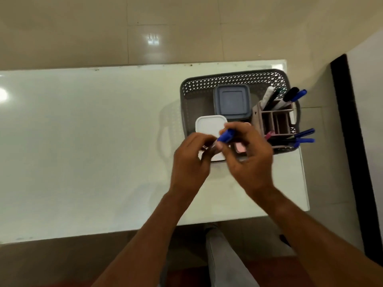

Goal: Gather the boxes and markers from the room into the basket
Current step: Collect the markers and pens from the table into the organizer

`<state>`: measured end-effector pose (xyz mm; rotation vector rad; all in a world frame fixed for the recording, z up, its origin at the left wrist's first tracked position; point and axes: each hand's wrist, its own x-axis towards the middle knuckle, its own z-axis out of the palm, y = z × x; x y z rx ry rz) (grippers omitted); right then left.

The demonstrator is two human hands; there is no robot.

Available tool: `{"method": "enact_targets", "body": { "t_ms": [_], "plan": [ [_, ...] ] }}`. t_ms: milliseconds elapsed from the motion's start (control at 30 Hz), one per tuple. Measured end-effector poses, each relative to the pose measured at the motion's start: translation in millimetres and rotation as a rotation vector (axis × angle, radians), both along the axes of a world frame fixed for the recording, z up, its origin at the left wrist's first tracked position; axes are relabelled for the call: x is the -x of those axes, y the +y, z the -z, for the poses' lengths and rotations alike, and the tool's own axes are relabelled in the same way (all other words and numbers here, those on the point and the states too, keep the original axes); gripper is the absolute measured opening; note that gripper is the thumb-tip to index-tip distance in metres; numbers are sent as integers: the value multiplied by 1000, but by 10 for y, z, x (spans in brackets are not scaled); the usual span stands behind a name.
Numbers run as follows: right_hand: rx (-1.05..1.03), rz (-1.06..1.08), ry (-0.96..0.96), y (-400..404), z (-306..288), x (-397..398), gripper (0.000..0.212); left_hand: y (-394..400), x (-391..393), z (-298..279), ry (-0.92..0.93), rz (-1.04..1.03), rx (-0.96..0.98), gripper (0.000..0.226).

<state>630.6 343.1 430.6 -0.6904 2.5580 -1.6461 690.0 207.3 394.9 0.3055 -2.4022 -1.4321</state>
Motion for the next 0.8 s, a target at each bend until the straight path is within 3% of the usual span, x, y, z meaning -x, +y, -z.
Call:
{"method": "enact_targets", "body": {
  "t_ms": [133, 267, 467, 800],
  "plan": [
    [-84, 137, 136, 399, -270, 452, 39, 425, 654, -179, 113, 15, -69, 12],
    [-157, 242, 175, 776, -479, 831, 36, 786, 1189, -279, 102, 89, -100, 14],
    [-316, 289, 42, 1173, -410, 1206, 33, 1091, 1600, -250, -20, 180, -108, 19],
    [-584, 200, -106, 1201, -12, 1399, 33, 1159, 1553, -17, -213, 146, -144, 34]
  ]
}}
